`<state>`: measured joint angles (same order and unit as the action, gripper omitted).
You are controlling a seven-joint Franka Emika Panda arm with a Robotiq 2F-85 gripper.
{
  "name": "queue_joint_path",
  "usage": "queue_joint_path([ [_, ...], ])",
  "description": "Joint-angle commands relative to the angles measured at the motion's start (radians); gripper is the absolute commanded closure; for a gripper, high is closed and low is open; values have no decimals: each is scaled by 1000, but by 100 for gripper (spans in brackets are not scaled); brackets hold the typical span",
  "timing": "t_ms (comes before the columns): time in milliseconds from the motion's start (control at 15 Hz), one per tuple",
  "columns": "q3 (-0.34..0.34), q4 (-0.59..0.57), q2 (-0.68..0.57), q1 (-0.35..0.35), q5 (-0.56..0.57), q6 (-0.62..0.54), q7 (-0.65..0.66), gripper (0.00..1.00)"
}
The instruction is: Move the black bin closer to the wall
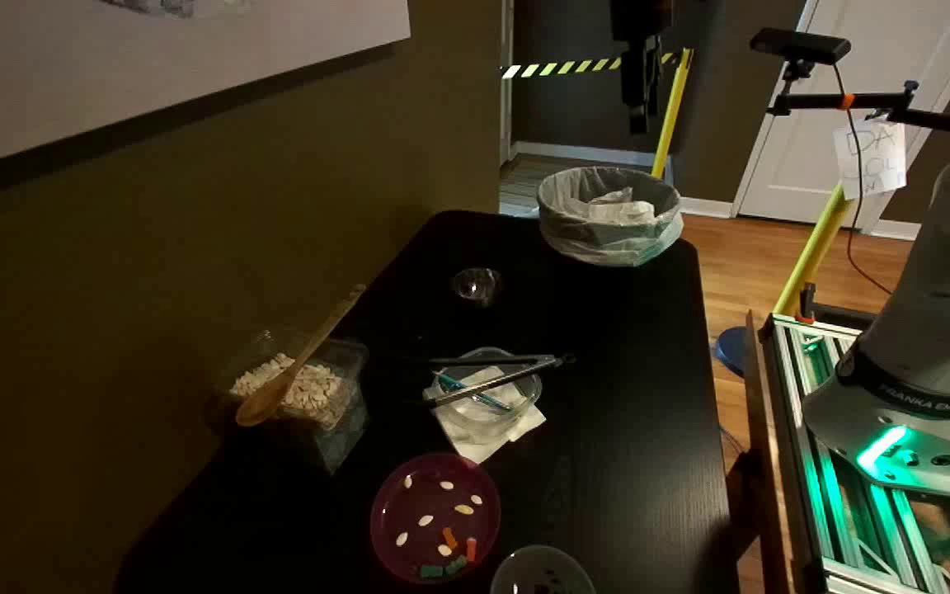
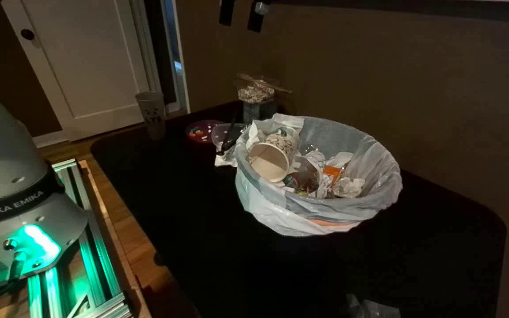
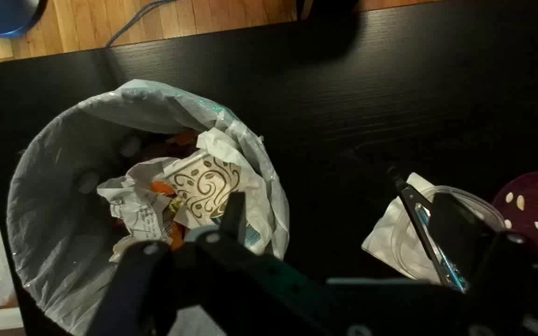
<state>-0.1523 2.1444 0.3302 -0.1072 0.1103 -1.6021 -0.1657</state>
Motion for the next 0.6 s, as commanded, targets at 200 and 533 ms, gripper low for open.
queue_joint_path([
  [200,1,-2,-1,-1,0,2,0,0],
  [533,-10,12,-66,-9,-128,-162,138,0],
])
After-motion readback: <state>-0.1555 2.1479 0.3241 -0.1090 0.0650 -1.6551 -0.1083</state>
